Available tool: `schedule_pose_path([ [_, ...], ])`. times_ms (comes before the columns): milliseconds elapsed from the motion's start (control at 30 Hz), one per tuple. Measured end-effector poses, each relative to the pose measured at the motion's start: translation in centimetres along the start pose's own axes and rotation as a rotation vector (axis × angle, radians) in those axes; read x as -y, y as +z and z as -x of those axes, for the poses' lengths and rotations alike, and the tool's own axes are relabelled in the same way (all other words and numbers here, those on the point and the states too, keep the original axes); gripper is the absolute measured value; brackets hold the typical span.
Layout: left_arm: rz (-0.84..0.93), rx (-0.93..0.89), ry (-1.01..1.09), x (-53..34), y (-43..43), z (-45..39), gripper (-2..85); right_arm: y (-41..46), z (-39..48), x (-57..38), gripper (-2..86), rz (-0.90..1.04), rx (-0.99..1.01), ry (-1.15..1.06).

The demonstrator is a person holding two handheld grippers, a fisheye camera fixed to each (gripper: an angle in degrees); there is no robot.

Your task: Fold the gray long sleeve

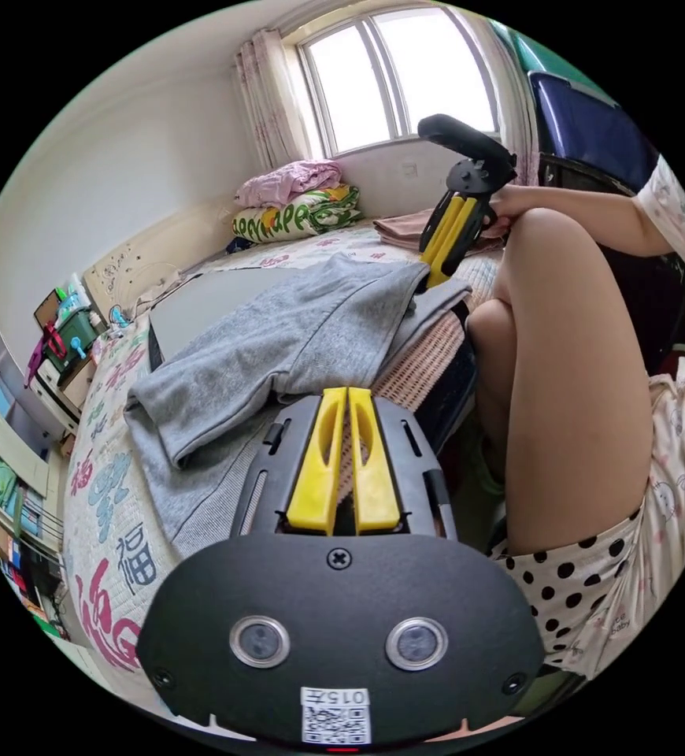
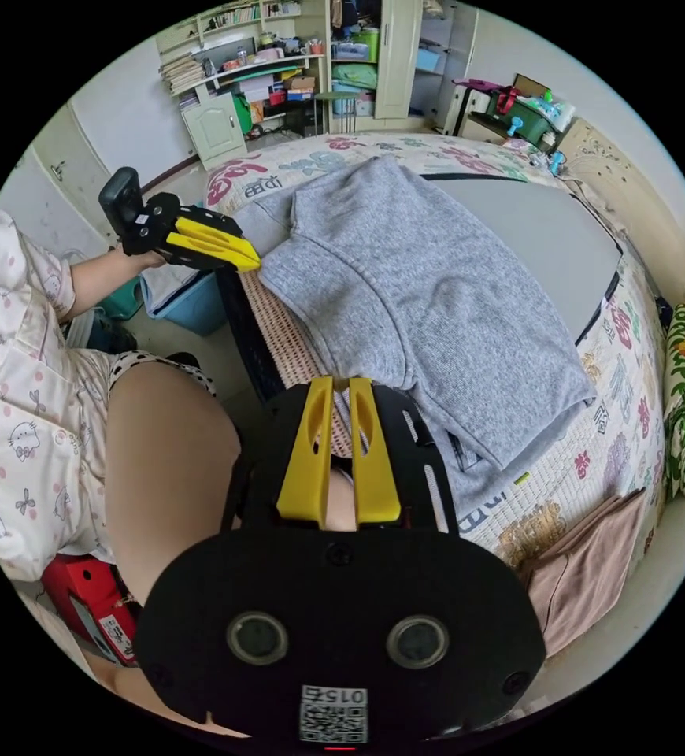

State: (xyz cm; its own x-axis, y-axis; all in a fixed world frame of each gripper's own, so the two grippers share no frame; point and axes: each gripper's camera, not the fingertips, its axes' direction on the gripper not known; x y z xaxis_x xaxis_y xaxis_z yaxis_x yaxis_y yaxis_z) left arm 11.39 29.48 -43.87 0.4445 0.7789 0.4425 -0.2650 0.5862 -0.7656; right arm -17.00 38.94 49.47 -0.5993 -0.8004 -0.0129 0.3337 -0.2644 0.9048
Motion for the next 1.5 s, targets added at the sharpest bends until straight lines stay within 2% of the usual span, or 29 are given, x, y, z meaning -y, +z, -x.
schedule_pose_path([
  [300,-0.079,0.055,0.055,0.1,-2.0,1.6,2.8,-2.4,-2.6,-3.0,4.7,-0.155,0.044,0.016],
  [433,-0.004,0.035,0.156,0.4,-0.6,2.8,6.5,-1.0,-4.3,-4.4,9.0,-0.127,-0.001,0.036],
  [700,0.166,0.023,0.331,2.0,4.0,4.0,7.9,3.5,-5.8,-3.4,11.9,-0.037,-0.097,-0.039],
  [1033,0.193,0.011,0.411,4.6,6.1,4.8,7.8,7.7,-9.8,-0.3,8.8,0.022,-0.062,-0.089],
  [1167,0.225,0.101,0.449,5.6,5.5,4.4,7.8,8.0,-10.6,0.2,7.3,0.025,-0.046,-0.102],
  [1233,0.249,0.029,0.457,6.0,6.7,4.5,7.6,8.2,-11.1,0.4,6.4,0.018,-0.059,-0.113],
  [1333,0.309,0.022,0.472,6.3,8.8,4.4,6.8,8.4,-11.5,0.7,6.3,0.002,-0.062,-0.143],
  [1500,0.259,-0.025,0.388,7.6,7.9,6.8,2.8,8.7,-13.0,1.9,2.4,-0.003,-0.073,-0.133],
])
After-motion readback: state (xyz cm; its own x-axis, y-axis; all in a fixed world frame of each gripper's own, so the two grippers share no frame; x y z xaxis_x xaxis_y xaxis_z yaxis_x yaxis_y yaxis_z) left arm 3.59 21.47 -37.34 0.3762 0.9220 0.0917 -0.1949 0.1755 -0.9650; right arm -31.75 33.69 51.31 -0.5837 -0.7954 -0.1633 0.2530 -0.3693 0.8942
